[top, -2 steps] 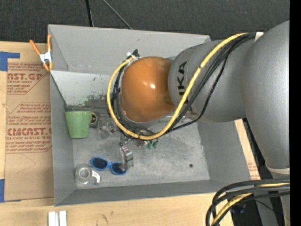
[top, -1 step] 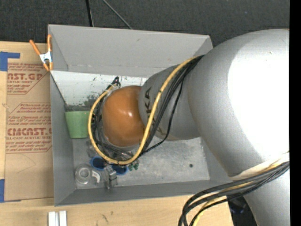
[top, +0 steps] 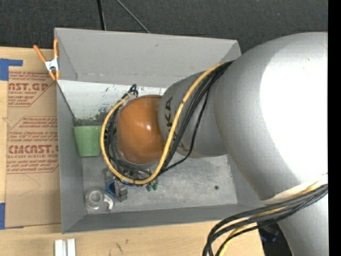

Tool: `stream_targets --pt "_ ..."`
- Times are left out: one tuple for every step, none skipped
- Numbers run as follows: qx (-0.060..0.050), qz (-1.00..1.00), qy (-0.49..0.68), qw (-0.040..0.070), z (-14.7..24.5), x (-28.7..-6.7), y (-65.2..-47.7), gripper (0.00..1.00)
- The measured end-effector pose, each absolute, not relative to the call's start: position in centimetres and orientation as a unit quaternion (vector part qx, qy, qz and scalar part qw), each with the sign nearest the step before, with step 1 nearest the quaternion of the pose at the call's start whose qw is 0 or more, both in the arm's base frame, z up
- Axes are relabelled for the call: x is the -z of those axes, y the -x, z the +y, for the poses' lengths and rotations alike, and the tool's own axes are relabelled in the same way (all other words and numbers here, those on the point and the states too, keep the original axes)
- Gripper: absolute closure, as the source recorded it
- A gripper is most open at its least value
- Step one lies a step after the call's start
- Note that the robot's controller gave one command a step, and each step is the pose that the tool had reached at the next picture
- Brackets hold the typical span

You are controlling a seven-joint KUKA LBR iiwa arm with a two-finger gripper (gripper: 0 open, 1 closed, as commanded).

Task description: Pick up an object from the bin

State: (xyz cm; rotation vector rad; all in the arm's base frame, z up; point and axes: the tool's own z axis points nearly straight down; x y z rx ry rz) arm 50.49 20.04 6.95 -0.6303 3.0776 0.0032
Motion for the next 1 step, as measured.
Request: stream_targets --pt "-0.001 0.978 0.207 0.006 20.58 -21.33 -52.19 1.00"
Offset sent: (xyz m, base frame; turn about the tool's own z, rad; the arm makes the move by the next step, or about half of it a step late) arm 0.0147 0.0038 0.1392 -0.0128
